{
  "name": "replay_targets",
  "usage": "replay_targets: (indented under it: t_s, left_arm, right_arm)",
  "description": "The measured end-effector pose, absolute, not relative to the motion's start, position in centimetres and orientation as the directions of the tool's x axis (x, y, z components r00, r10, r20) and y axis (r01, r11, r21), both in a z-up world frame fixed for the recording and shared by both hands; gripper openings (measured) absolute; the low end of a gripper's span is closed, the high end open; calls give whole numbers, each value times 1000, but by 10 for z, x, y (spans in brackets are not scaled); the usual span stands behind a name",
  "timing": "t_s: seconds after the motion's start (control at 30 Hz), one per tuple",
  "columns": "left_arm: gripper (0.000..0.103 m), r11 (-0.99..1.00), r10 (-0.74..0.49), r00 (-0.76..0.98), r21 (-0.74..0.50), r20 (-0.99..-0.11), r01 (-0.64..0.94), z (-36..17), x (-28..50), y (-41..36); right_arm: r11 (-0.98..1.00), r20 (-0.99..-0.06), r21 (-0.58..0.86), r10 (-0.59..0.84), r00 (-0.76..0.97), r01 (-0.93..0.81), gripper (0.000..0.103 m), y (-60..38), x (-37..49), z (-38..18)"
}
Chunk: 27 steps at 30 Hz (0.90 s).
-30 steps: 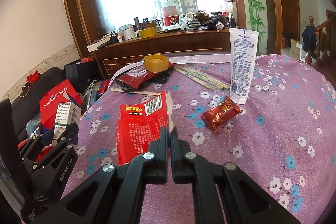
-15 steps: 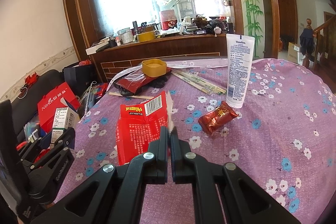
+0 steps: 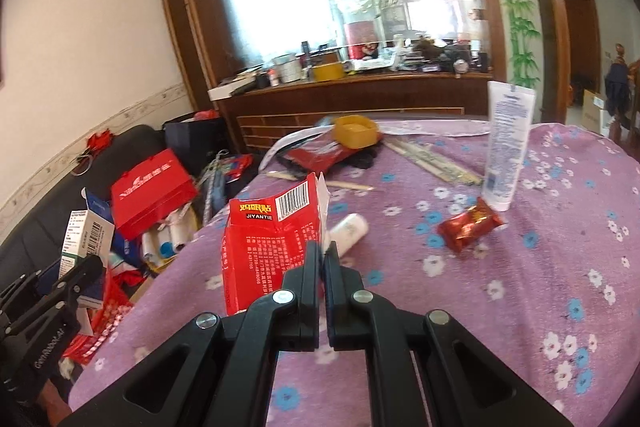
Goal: Collect trash
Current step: 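Carry the red pack and white medicine box over the red wastebasket with both tools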
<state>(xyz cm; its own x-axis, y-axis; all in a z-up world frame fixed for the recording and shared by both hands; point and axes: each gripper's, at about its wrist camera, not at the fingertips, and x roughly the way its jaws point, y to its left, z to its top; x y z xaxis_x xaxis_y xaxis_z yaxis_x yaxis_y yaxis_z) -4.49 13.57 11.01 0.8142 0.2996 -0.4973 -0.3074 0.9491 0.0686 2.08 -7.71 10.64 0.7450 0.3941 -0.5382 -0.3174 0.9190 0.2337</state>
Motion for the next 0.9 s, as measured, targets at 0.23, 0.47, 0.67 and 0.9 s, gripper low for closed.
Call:
replay_targets:
  t_s: [0.23, 0.47, 0.67, 0.9]
  left_arm:
    - [33, 916, 354, 781, 22, -514, -400, 110, -102, 211]
    - [33, 857, 385, 726, -71, -570, -510, 90, -124, 296]
    - [33, 823, 401, 697, -100, -594, -559, 72, -131, 332]
    - [33, 814, 416, 677, -83, -607, -574, 61, -126, 343]
  right_arm:
    - [853, -553, 277, 518, 652, -443, 3, -22, -14, 115]
    - [804, -565, 249, 573, 594, -540, 3, 47, -33, 130]
    - [761, -583, 217, 603, 544, -611, 3, 113, -43, 128]
    - [743, -603, 168, 598, 529, -648, 3, 167, -41, 118]
